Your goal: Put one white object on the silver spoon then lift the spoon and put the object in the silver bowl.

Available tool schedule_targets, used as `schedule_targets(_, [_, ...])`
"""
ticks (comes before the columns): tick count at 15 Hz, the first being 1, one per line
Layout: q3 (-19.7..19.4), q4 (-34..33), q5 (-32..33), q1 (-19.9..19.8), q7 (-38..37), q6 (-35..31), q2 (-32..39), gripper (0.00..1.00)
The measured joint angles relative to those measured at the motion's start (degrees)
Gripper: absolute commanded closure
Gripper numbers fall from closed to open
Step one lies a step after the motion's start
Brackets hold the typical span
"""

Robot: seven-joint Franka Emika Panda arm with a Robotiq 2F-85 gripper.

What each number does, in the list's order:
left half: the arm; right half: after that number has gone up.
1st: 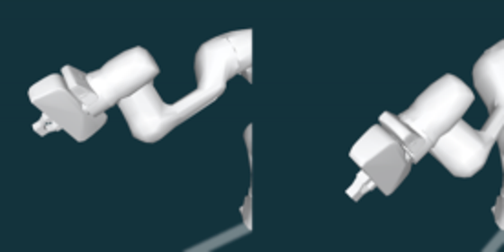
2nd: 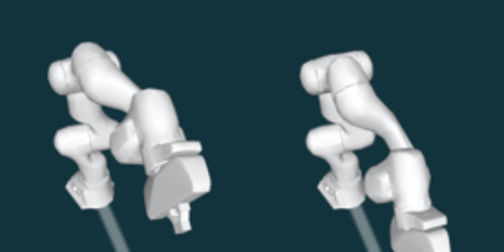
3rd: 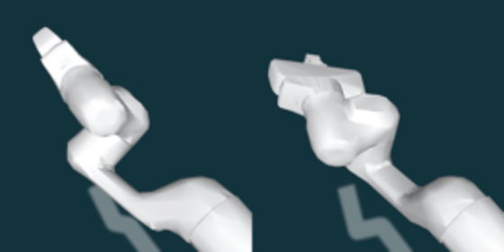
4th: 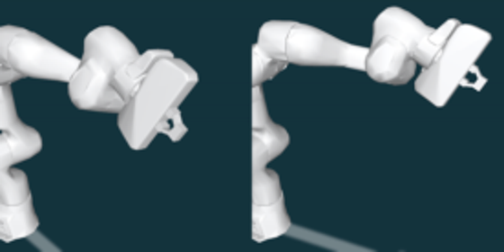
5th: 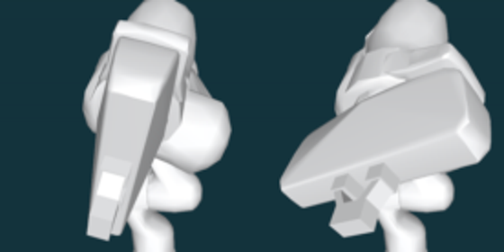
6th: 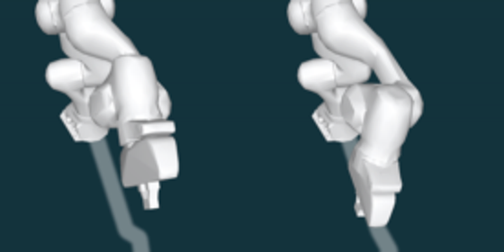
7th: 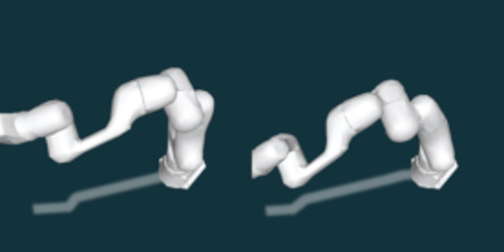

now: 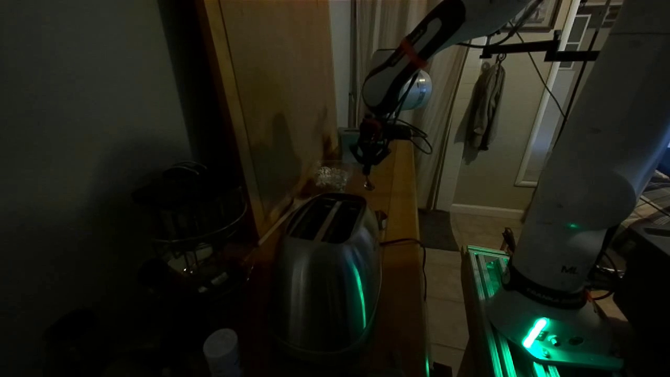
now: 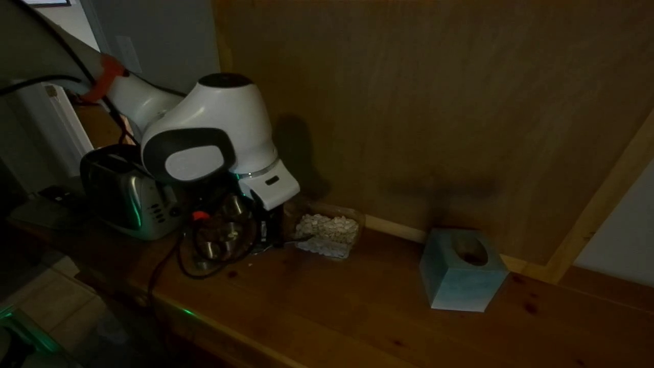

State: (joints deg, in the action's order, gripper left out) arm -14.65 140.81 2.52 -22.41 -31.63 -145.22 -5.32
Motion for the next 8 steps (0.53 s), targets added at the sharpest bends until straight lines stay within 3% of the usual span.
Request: schedule_targets(8, [-2.56,0.03,-9.18,0.20,5.78,-0.03,4.32,0.98])
